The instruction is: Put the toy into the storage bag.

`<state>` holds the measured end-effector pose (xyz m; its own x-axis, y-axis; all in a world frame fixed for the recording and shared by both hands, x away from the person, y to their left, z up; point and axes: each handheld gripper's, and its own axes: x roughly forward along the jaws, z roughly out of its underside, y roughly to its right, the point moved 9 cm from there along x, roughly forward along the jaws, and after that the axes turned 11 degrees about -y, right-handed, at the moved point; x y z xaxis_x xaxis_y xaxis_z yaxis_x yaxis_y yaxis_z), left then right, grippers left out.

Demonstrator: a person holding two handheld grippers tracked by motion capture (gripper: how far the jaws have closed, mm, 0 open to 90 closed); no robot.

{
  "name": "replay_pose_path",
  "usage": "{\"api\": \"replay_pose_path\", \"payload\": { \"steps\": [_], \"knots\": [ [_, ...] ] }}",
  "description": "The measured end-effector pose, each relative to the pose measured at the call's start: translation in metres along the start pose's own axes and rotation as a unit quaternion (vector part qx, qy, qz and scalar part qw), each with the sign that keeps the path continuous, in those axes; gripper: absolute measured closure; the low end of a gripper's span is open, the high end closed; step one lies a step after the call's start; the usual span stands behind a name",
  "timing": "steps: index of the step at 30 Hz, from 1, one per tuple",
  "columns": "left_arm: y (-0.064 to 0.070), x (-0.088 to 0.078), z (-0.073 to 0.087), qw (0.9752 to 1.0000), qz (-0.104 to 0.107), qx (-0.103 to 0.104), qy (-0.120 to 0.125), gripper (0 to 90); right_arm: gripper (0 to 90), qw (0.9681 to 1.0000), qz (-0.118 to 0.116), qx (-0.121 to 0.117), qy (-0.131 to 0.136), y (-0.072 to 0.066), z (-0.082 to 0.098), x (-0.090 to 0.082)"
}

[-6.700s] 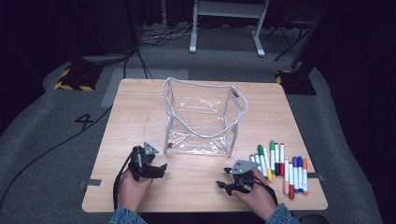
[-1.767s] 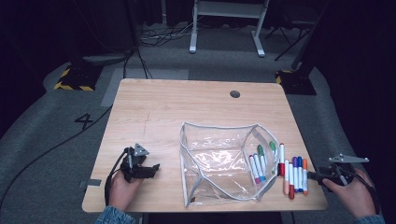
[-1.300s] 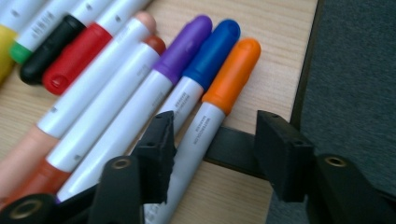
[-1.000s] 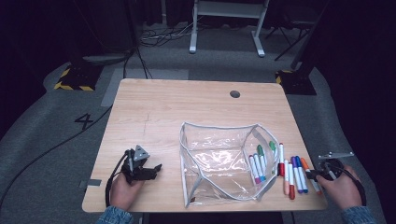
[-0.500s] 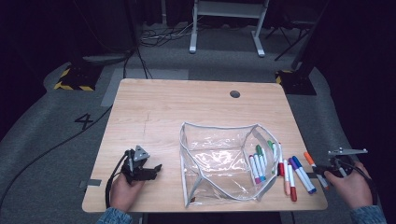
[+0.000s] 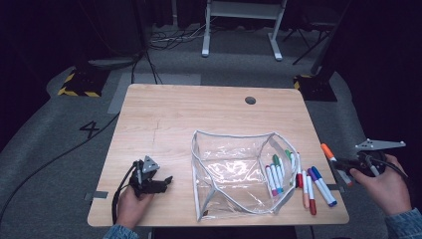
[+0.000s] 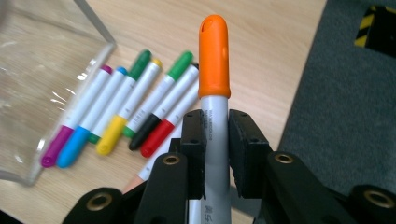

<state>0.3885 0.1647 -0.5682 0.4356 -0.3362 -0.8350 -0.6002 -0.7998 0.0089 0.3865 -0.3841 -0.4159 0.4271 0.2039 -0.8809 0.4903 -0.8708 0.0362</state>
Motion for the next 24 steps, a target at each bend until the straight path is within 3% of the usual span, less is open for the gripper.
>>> {"api": "replay_pose_path", "payload": {
  "steps": [7,8,12,13,14,16,22,24],
  "knots": [
    [0.000,0.000,0.000,1.0000,0.000,0.001,-0.001,21.8,76.9,0.9990,-0.015,-0.037,0.018,-0.022,-0.025,-0.019],
    [0.000,0.000,0.000,1.0000,0.000,0.001,-0.001,21.7,76.9,0.9982,-0.023,-0.051,0.023,-0.031,-0.032,-0.024],
    [0.000,0.000,0.000,1.0000,0.000,0.001,0.000,21.5,76.9,0.9965,-0.031,-0.071,0.029,-0.045,-0.042,-0.031],
    [0.000,0.000,-0.001,1.0000,0.001,0.002,-0.001,21.2,76.9,0.9953,-0.037,-0.084,0.031,-0.055,-0.047,-0.036],
    [0.000,0.000,-0.001,1.0000,0.001,0.002,-0.001,21.2,76.9,0.9953,-0.037,-0.084,0.031,-0.055,-0.047,-0.036],
    [0.000,0.000,-0.001,1.0000,0.002,0.002,-0.002,21.0,76.9,0.9929,-0.045,-0.103,0.036,-0.070,-0.056,-0.042],
    [0.001,0.001,-0.002,1.0000,0.004,0.001,0.000,20.8,76.9,0.9882,-0.057,-0.137,0.039,-0.094,-0.069,-0.049],
    [0.000,0.002,-0.002,1.0000,0.002,0.003,0.000,20.2,76.9,0.9849,-0.067,-0.155,0.039,-0.109,-0.075,-0.052]
  ]
}}
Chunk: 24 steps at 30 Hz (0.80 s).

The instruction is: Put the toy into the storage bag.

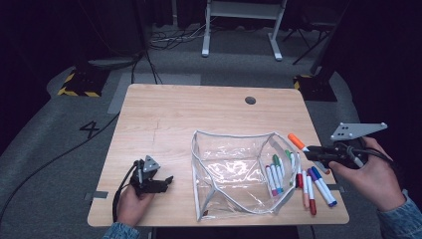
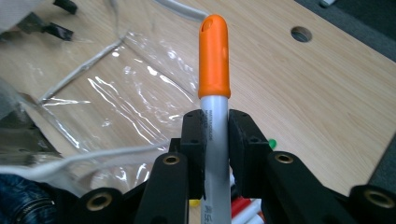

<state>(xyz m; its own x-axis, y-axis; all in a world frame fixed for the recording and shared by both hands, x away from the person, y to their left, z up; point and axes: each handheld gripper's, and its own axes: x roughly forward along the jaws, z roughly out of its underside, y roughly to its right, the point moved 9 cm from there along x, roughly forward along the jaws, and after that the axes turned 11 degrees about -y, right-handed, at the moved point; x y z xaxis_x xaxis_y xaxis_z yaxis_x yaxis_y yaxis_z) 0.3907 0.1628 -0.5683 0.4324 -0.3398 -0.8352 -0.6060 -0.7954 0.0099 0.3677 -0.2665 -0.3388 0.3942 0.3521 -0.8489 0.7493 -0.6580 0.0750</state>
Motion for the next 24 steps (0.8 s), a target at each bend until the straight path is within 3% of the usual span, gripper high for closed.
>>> {"api": "replay_pose_path", "payload": {
  "steps": [13,24],
  "knots": [
    [0.000,0.001,-0.001,1.0000,0.001,0.001,-0.001,19.1,76.9,0.9976,-0.036,-0.059,-0.004,-0.038,-0.034,0.010],
    [0.000,0.001,-0.001,1.0000,0.001,0.001,-0.001,19.1,76.9,0.9920,-0.071,-0.102,-0.019,-0.074,-0.054,0.026]
  ]
}}
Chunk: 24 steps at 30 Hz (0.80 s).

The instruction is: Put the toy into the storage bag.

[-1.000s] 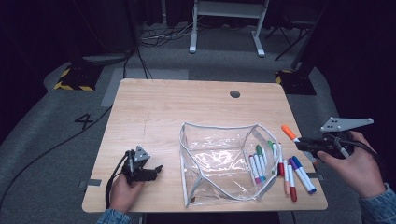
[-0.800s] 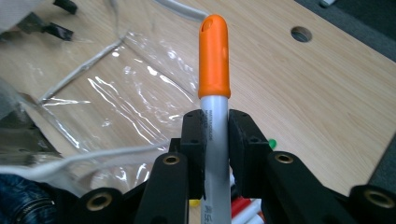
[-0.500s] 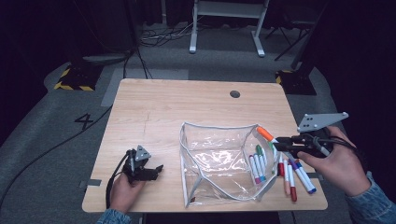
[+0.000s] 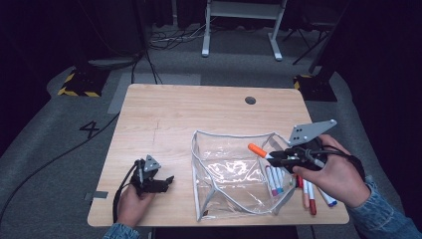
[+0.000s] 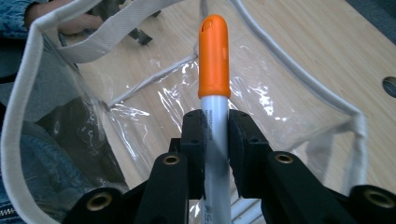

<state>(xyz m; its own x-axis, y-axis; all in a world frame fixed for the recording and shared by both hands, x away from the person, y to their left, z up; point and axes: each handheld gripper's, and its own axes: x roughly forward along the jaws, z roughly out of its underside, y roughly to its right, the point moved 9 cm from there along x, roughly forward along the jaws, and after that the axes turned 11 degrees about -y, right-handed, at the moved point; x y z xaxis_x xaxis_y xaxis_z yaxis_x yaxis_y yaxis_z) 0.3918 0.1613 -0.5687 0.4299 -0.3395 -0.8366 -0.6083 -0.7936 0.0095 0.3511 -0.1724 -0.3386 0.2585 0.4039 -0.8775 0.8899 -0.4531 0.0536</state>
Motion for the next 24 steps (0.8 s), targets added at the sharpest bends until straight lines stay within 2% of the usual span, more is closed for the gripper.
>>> {"api": "replay_pose_path", "payload": {
  "steps": [1,6,12,19,21,23,24],
  "knots": [
    [0.000,0.000,0.000,1.0000,0.000,0.000,0.000,19.1,76.9,0.9999,-0.005,-0.008,-0.004,-0.005,-0.004,0.005],
    [0.000,0.000,0.000,1.0000,0.000,0.000,0.000,19.1,76.9,0.9995,-0.017,-0.021,-0.015,-0.013,-0.009,0.013],
    [0.000,0.000,0.000,1.0000,-0.001,0.002,0.000,19.1,76.9,0.9979,-0.032,-0.038,-0.041,-0.024,-0.013,0.029],
    [0.000,0.000,0.000,1.0000,0.000,-0.001,0.001,19.1,76.9,0.9940,-0.051,-0.056,-0.079,-0.038,-0.016,0.048],
    [0.000,0.000,0.000,1.0000,-0.001,-0.001,0.001,19.1,76.9,0.9924,-0.053,-0.063,-0.091,-0.042,-0.016,0.054],
    [0.000,0.000,0.000,1.0000,0.000,-0.002,0.001,19.1,76.9,0.9893,-0.057,-0.071,-0.115,-0.048,-0.017,0.062],
    [0.000,0.000,0.000,1.0000,0.000,-0.002,0.001,19.1,76.9,0.9893,-0.057,-0.071,-0.115,-0.048,-0.017,0.062]
  ]
}}
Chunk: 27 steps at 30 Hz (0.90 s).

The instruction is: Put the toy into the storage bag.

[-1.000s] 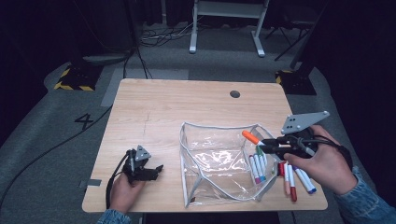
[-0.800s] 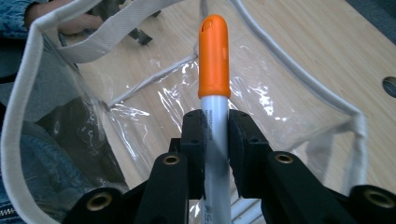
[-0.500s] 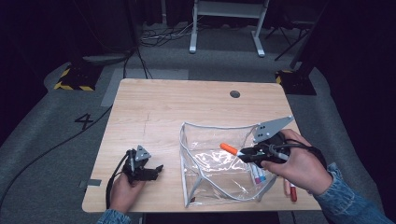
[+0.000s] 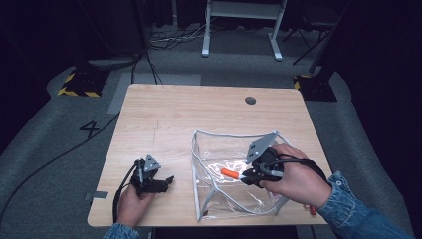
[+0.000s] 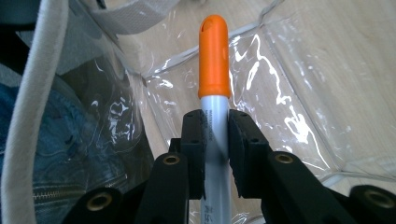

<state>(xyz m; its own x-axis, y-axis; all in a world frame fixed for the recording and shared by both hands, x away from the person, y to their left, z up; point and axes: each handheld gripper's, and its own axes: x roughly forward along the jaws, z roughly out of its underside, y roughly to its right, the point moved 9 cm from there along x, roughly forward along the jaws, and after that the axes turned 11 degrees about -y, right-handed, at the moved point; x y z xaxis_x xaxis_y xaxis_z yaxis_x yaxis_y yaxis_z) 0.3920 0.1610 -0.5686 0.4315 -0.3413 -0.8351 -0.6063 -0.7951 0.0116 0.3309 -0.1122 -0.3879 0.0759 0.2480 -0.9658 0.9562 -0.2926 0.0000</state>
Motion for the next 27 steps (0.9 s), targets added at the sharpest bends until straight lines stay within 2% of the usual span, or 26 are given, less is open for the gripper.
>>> {"api": "replay_pose_path", "payload": {
  "steps": [3,4,5,7,8,19,21,27],
  "knots": [
    [0.000,0.000,0.000,1.0000,0.000,0.000,0.000,19.1,76.9,0.9997,-0.005,-0.011,-0.023,-0.005,-0.006,0.011],
    [0.000,0.000,0.000,1.0000,-0.001,0.000,0.000,19.1,76.9,0.9997,-0.005,-0.011,-0.023,-0.005,-0.006,0.011],
    [0.000,0.000,0.000,1.0000,0.000,0.000,0.000,19.1,76.9,0.9991,-0.010,-0.017,-0.037,-0.007,-0.008,0.018],
    [0.000,0.000,0.000,1.0000,0.000,0.000,0.000,19.1,76.9,0.9989,-0.011,-0.020,-0.042,-0.008,-0.009,0.021],
    [0.000,0.000,0.000,1.0000,0.000,0.000,0.000,19.1,76.9,0.9975,-0.011,-0.026,-0.065,-0.010,-0.010,0.027],
    [0.000,0.000,0.000,1.0000,0.000,0.000,0.000,19.1,76.9,0.9919,-0.012,-0.051,-0.116,-0.013,-0.013,0.041],
    [0.000,0.000,0.000,1.0000,0.000,0.000,0.000,19.1,76.9,0.9897,-0.017,-0.056,-0.131,-0.015,-0.013,0.050],
    [0.000,0.000,0.000,1.0000,0.000,0.000,0.000,19.1,76.9,0.9877,-0.030,-0.052,-0.144,-0.014,-0.011,0.068]
  ]
}}
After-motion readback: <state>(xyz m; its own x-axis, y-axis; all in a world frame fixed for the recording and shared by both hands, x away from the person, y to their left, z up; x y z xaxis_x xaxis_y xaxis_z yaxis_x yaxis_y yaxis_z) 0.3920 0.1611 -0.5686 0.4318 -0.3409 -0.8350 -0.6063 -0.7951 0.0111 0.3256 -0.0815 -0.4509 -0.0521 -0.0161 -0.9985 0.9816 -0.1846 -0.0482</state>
